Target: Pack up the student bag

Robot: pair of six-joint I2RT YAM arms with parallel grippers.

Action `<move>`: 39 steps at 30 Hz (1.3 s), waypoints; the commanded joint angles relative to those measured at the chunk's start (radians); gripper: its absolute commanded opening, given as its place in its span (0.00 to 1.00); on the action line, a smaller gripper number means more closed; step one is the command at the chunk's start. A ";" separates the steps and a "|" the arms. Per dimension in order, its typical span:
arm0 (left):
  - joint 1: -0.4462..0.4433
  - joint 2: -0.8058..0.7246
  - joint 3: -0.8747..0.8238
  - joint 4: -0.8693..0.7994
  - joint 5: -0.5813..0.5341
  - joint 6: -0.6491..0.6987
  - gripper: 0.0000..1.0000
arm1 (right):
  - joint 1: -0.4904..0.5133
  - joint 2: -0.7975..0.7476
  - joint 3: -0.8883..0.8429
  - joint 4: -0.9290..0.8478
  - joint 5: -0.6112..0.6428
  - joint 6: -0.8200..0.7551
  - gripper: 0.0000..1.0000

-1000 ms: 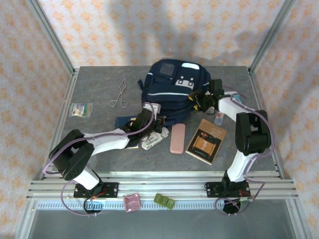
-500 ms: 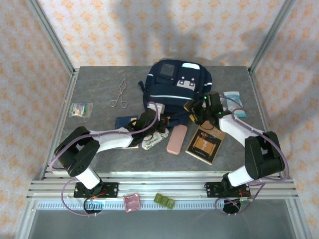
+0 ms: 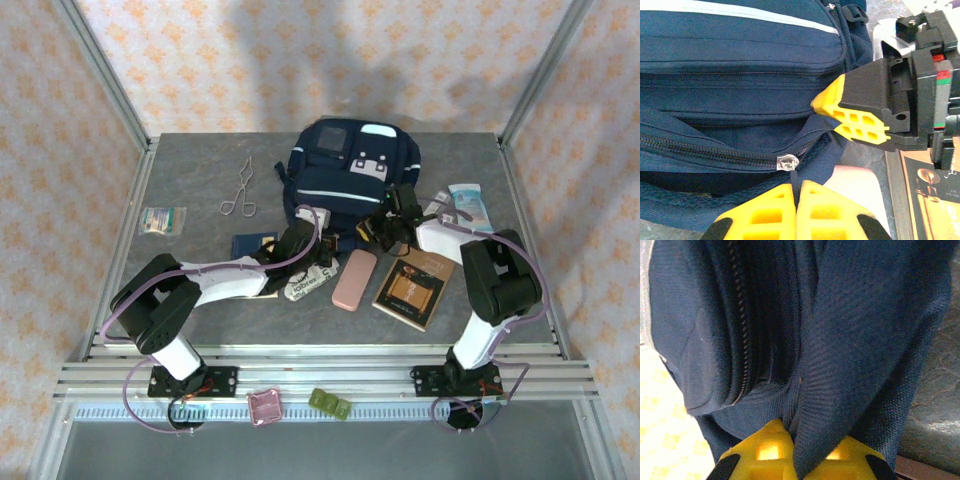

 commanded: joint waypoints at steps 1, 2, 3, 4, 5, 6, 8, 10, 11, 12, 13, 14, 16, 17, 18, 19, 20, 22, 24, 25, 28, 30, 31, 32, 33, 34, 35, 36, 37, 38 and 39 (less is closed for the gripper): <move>0.001 -0.036 -0.035 0.007 -0.014 -0.001 0.00 | -0.009 -0.026 -0.005 0.095 0.020 -0.016 0.00; 0.009 -0.045 -0.050 -0.007 -0.024 0.002 0.00 | -0.016 -0.042 -0.016 0.095 0.023 -0.018 0.00; 0.022 -0.054 -0.063 -0.019 -0.031 0.006 0.00 | -0.027 -0.060 -0.028 0.096 0.028 -0.020 0.00; 0.036 -0.063 -0.073 -0.027 -0.040 0.012 0.00 | -0.036 -0.074 -0.038 0.097 0.033 -0.021 0.00; 0.052 -0.076 -0.088 -0.034 -0.051 0.017 0.00 | -0.048 -0.092 -0.048 0.098 0.036 -0.023 0.00; 0.070 -0.087 -0.105 -0.036 -0.058 0.022 0.00 | -0.061 -0.107 -0.056 0.098 0.037 -0.027 0.00; 0.104 -0.109 -0.129 -0.042 -0.070 0.033 0.00 | -0.079 -0.127 -0.063 0.094 0.039 -0.037 0.00; 0.142 -0.122 -0.145 -0.045 -0.078 0.045 0.00 | -0.091 -0.137 -0.067 0.090 0.033 -0.047 0.00; 0.161 -0.125 -0.149 -0.045 -0.083 0.051 0.00 | -0.096 -0.140 -0.065 0.087 0.033 -0.054 0.00; 0.180 -0.128 -0.153 -0.047 -0.088 0.058 0.00 | -0.100 -0.141 -0.065 0.084 0.032 -0.056 0.00; 0.197 -0.126 -0.155 -0.045 -0.093 0.062 0.00 | -0.106 -0.141 -0.065 0.085 0.029 -0.057 0.00; 0.216 -0.123 -0.157 -0.041 -0.098 0.066 0.00 | -0.111 -0.141 -0.065 0.089 0.024 -0.057 0.00; 0.252 -0.107 -0.156 -0.035 -0.103 0.072 0.00 | -0.118 -0.143 -0.061 0.092 0.021 -0.060 0.00; 0.270 -0.098 -0.154 -0.033 -0.106 0.076 0.00 | -0.123 -0.144 -0.058 0.093 0.019 -0.063 0.00; 0.285 -0.089 -0.148 -0.033 -0.109 0.082 0.00 | -0.129 -0.146 -0.051 0.090 0.019 -0.067 0.00; 0.294 -0.079 -0.143 -0.033 -0.114 0.085 0.00 | -0.133 -0.147 -0.045 0.088 0.019 -0.070 0.00; 0.305 -0.072 -0.135 -0.035 -0.115 0.091 0.00 | -0.141 -0.149 -0.040 0.085 0.020 -0.072 0.00; 0.311 -0.061 -0.119 -0.045 -0.109 0.102 0.00 | -0.154 -0.147 -0.027 0.083 0.017 -0.079 0.00; 0.308 -0.066 -0.106 -0.057 -0.067 0.102 0.00 | -0.166 -0.136 -0.001 0.070 0.010 -0.095 0.00; 0.304 -0.075 -0.107 -0.057 -0.050 0.099 0.00 | -0.173 -0.132 0.012 0.060 0.012 -0.106 0.00; 0.257 -0.114 -0.111 -0.063 -0.031 0.099 0.00 | -0.203 -0.109 0.058 0.033 0.020 -0.138 0.00; 0.210 -0.129 -0.105 -0.071 -0.027 0.096 0.00 | -0.223 -0.075 0.104 0.012 0.016 -0.160 0.00; 0.194 -0.131 -0.099 -0.073 -0.019 0.089 0.00 | -0.228 -0.056 0.129 -0.005 0.021 -0.173 0.00; 0.173 -0.129 -0.089 -0.070 -0.008 0.080 0.00 | -0.235 -0.034 0.160 -0.029 0.032 -0.187 0.00; 0.152 -0.124 -0.083 -0.060 0.000 0.070 0.00 | -0.238 -0.017 0.184 -0.041 0.044 -0.199 0.00; 0.132 -0.116 -0.074 -0.053 0.012 0.059 0.00 | -0.244 -0.003 0.201 -0.054 0.053 -0.205 0.00; 0.111 -0.107 -0.061 -0.047 0.022 0.049 0.00 | -0.249 0.011 0.215 -0.063 0.068 -0.209 0.00; 0.092 -0.095 -0.046 -0.044 0.029 0.041 0.00 | -0.253 0.022 0.230 -0.072 0.084 -0.216 0.00; 0.076 -0.087 -0.033 -0.040 0.032 0.037 0.00 | -0.256 0.032 0.245 -0.091 0.102 -0.222 0.05; 0.061 -0.076 -0.022 -0.029 0.035 0.027 0.00 | -0.257 0.044 0.264 -0.117 0.123 -0.232 0.21; 0.050 -0.062 -0.016 -0.006 0.040 0.013 0.00 | -0.257 0.057 0.289 -0.148 0.127 -0.244 0.33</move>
